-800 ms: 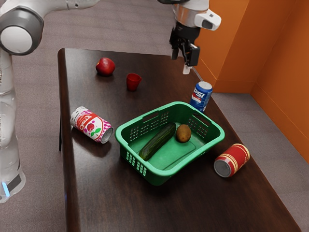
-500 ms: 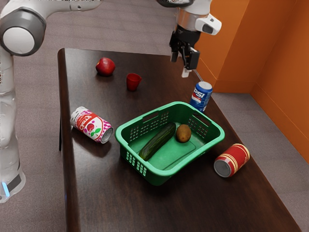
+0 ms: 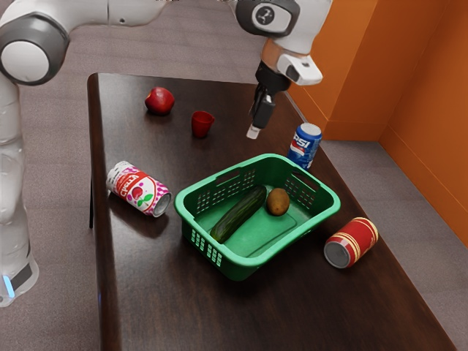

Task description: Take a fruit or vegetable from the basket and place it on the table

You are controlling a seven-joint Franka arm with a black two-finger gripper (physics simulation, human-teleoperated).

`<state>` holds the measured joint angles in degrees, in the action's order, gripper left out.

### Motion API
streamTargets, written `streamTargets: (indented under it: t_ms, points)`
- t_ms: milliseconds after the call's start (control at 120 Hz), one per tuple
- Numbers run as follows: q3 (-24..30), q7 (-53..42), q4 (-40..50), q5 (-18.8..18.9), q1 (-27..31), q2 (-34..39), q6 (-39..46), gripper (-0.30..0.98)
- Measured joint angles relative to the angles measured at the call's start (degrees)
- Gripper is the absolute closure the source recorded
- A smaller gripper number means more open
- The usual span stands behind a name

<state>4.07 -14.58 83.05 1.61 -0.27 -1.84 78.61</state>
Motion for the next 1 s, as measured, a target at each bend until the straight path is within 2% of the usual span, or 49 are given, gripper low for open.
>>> streamTargets:
  t_ms: [267, 450, 658, 867, 1000]
  points:
    - [3.48, -6.99, 5.38, -1.34, 1.85, 2.66, -0.69, 0.01]
    - [5.39, -6.90, 7.59, -2.47, 2.02, 2.96, 0.86, 0.01]
    - [5.38, -6.27, 13.45, -3.58, -0.53, 6.02, 3.90, 0.01]
    - [5.08, -5.68, 14.02, 0.24, 0.68, 3.18, 12.43, 0.01]
    - [5.14, -5.36, 14.05, 1.33, 2.00, 0.22, 17.71, 0.01]
